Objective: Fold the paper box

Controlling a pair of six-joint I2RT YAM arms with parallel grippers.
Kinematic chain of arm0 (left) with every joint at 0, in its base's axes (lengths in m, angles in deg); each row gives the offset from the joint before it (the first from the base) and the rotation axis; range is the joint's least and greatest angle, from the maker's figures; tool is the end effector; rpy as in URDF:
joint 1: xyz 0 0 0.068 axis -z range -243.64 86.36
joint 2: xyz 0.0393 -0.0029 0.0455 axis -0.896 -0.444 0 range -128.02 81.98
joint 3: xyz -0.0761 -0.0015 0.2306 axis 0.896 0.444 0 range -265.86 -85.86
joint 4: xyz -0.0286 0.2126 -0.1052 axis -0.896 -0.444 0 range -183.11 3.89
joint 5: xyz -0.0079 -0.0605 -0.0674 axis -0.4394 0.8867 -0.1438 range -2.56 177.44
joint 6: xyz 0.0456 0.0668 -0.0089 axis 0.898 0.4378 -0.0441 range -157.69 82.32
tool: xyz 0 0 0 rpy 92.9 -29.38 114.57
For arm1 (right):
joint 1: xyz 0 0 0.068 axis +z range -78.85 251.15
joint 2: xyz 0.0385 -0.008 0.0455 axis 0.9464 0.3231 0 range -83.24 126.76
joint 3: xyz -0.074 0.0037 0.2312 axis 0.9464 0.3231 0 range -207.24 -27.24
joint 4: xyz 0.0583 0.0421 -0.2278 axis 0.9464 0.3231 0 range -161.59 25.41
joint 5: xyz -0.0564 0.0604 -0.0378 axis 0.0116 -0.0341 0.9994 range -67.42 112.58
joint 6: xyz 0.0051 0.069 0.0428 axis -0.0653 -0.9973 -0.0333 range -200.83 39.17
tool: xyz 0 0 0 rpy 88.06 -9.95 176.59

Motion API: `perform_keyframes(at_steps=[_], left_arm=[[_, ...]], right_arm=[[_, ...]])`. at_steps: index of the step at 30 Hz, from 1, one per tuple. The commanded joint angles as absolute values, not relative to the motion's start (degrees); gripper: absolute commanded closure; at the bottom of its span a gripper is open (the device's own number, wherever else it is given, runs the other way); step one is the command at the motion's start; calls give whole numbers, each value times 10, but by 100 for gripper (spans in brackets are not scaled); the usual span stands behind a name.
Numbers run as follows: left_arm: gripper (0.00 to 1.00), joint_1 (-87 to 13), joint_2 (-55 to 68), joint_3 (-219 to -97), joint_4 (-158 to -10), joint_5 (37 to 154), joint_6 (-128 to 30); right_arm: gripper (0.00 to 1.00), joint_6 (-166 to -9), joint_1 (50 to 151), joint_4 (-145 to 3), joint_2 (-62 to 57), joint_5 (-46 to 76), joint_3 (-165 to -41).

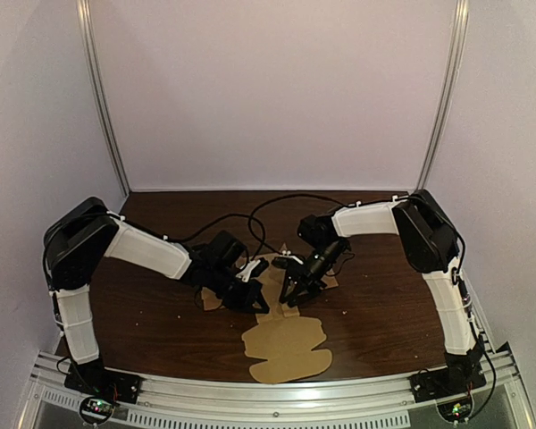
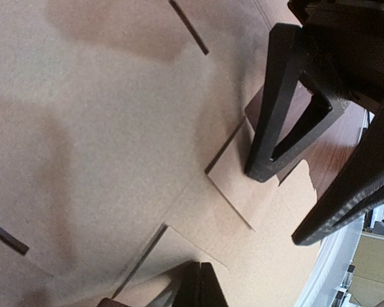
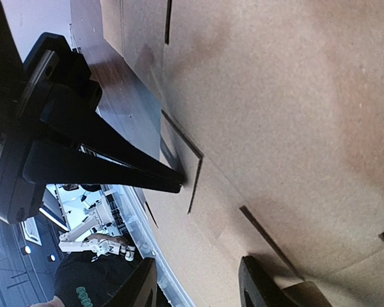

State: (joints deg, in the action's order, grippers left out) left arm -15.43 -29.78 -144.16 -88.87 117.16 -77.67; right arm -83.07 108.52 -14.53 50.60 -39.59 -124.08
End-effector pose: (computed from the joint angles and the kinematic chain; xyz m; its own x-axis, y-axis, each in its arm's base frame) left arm 0.2147 -0.2928 0.0756 -0.9585 0.2350 -0.1613 0.2810 0.6842 -0.6730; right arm 0.2690 0.2839 0.0899 -0.8012 -0.5891 0.1051 -0.2025 0.4322 0.8787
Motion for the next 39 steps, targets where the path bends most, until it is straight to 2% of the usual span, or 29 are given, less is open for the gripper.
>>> perform_keyframes(at_steps=[1, 18, 20, 22, 35, 39], left_arm=[[100, -149, -356, -1415, -956, 1099, -771], [100, -149, -356, -1414, -957, 1098, -773], [100, -149, -356, -1414, -957, 1098, -773], [100, -149, -356, -1415, -958, 1099, -773], [100, -149, -355, -1415, -961, 1096, -773], [100, -149, -355, -1416, -962, 1095, -772]], right_arm=[[56, -785, 1096, -107, 544, -311, -1208], [82, -747, 1103, -99, 517, -401, -1199], [88, -749, 1103, -102, 510, -411, -1200], [100, -749, 1103, -105, 504, -414, -1198], [100, -746, 1110, -97, 519, -381, -1185], [100, -784, 1113, -109, 547, -318, -1169]])
